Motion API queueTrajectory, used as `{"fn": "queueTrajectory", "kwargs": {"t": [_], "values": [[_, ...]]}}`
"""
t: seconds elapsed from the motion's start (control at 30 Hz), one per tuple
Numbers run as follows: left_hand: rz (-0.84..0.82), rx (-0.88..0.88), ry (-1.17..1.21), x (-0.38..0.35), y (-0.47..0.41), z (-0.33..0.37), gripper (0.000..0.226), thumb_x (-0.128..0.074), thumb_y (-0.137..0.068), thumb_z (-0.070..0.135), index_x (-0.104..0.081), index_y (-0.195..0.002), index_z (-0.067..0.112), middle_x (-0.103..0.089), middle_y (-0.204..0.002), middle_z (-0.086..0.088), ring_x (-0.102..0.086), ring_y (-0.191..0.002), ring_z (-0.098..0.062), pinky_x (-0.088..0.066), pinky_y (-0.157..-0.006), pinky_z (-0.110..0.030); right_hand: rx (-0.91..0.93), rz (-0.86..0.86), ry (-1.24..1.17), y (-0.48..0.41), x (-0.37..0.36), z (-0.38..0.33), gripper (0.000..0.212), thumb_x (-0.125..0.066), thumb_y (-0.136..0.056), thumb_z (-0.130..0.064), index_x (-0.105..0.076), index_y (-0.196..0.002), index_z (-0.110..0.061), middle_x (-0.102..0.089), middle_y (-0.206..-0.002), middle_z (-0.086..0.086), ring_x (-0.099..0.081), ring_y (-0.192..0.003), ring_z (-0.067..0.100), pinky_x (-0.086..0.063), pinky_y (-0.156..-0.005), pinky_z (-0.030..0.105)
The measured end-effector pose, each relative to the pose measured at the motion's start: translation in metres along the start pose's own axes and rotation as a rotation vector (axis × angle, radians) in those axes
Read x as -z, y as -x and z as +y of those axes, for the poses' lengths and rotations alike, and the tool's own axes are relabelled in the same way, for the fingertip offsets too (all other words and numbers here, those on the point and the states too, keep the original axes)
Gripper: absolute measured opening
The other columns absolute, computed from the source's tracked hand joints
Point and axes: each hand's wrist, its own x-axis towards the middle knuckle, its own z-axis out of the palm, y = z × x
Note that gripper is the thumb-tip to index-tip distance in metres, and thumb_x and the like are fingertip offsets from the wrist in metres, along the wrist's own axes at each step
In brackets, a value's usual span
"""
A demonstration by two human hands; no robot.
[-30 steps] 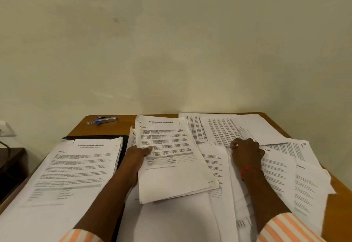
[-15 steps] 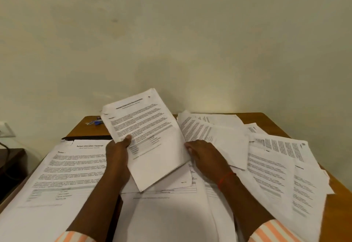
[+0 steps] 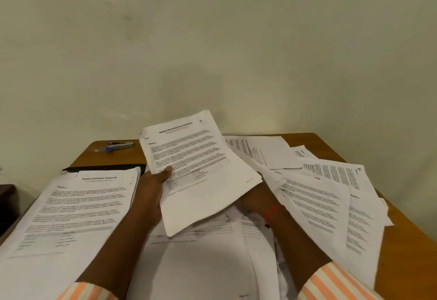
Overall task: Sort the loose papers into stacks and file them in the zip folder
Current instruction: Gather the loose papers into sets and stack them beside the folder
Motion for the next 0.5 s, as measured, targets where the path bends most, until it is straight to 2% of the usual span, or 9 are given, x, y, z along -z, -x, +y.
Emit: {"fn": "queueTrajectory", "kwargs": {"t": [0.07, 0.1, 0.13, 0.17, 0.2, 0.27, 0.33, 0.4, 0.5], "values": [[-0.024, 0.053, -0.054, 0.0, -0.002, -0.006, 0.03, -0.057, -0.1, 0.006, -0.066, -0.122, 0.024, -0.074, -0.12, -0.007, -0.07, -0.11, -0.034, -0.052, -0.099, -0.057, -0.072, 0.265, -0.01, 0.004, 0.026, 0.0, 0.015, -0.063, -0.09, -0.003, -0.068, -0.103, 0.001, -0.072, -0.097, 0.012, -0.063, -0.087, 0.015, -0.052, -0.075, 0.03], [-0.025, 0.073, -0.07, 0.002, -0.004, -0.009, 0.029, -0.059, -0.1, 0.006, -0.067, -0.12, 0.025, -0.074, -0.12, -0.007, -0.07, -0.11, -0.036, -0.052, -0.099, -0.059, -0.177, 0.387, 0.125, 0.007, 0.043, 0.004, 0.02, -0.064, -0.092, -0.013, -0.067, -0.11, -0.005, -0.071, -0.105, 0.012, -0.064, -0.093, 0.019, -0.051, -0.079, 0.03], [-0.016, 0.087, -0.09, 0.003, -0.006, -0.01, 0.028, -0.06, -0.099, 0.006, -0.067, -0.119, 0.025, -0.074, -0.12, -0.008, -0.07, -0.109, -0.037, -0.052, -0.098, -0.06, -0.36, 0.459, 0.355, 0.009, 0.062, 0.014, 0.033, -0.063, -0.094, -0.028, -0.062, -0.12, -0.009, -0.067, -0.117, 0.015, -0.062, -0.106, 0.026, -0.049, -0.09, 0.035], [-0.004, 0.097, -0.11, 0.004, -0.007, -0.01, 0.028, -0.061, -0.098, 0.006, -0.067, -0.118, 0.024, -0.074, -0.119, -0.008, -0.071, -0.107, -0.037, -0.053, -0.096, -0.061, -0.604, 0.465, 0.56, 0.013, 0.08, 0.028, 0.05, -0.059, -0.094, -0.044, -0.055, -0.132, -0.011, -0.058, -0.133, 0.019, -0.054, -0.122, 0.035, -0.041, -0.103, 0.046], [0.01, 0.108, -0.135, 0.006, -0.009, -0.011, 0.027, -0.061, -0.098, 0.006, -0.067, -0.119, 0.023, -0.074, -0.119, -0.009, -0.072, -0.105, -0.037, -0.054, -0.095, -0.061, -0.818, 0.425, 0.638, 0.02, 0.095, 0.038, 0.068, -0.054, -0.093, -0.057, -0.044, -0.142, -0.011, -0.044, -0.147, 0.025, -0.039, -0.137, 0.043, -0.028, -0.113, 0.057], [0.012, 0.132, -0.175, 0.007, -0.011, -0.011, 0.029, -0.062, -0.097, 0.007, -0.065, -0.124, 0.019, -0.074, -0.119, -0.011, -0.073, -0.103, -0.037, -0.055, -0.095, -0.06, -1.037, 0.36, 0.552, 0.03, 0.11, 0.056, 0.092, -0.047, -0.091, -0.071, -0.024, -0.155, -0.009, -0.015, -0.159, 0.033, -0.011, -0.148, 0.051, -0.007, -0.115, 0.068], [0.006, 0.156, -0.207, 0.007, -0.011, -0.011, 0.03, -0.062, -0.097, 0.006, -0.065, -0.126, 0.016, -0.074, -0.117, -0.011, -0.073, -0.101, -0.037, -0.056, -0.092, -0.058, -1.032, 0.346, 0.514, 0.033, 0.105, 0.064, 0.095, -0.04, -0.092, -0.074, -0.017, -0.157, -0.009, -0.01, -0.16, 0.033, -0.005, -0.149, 0.05, -0.005, -0.115, 0.069], [0.018, 0.178, -0.244, 0.007, -0.011, -0.012, 0.028, -0.063, -0.097, 0.005, -0.065, -0.123, 0.014, -0.075, -0.113, -0.012, -0.073, -0.098, -0.037, -0.059, -0.085, -0.054, -0.926, 0.348, 0.564, 0.026, 0.088, 0.06, 0.088, -0.033, -0.094, -0.073, -0.021, -0.156, -0.012, -0.023, -0.157, 0.029, -0.017, -0.147, 0.045, -0.012, -0.116, 0.065], [0.03, 0.195, -0.261, 0.009, -0.01, -0.011, 0.026, -0.063, -0.096, 0.004, -0.066, -0.12, 0.013, -0.074, -0.113, -0.014, -0.072, -0.098, -0.038, -0.059, -0.081, -0.05, -0.695, 0.292, 0.551, 0.011, 0.054, 0.043, 0.078, -0.036, -0.096, -0.068, -0.028, -0.151, -0.014, -0.045, -0.144, 0.019, -0.038, -0.136, 0.038, -0.024, -0.113, 0.057]]}}
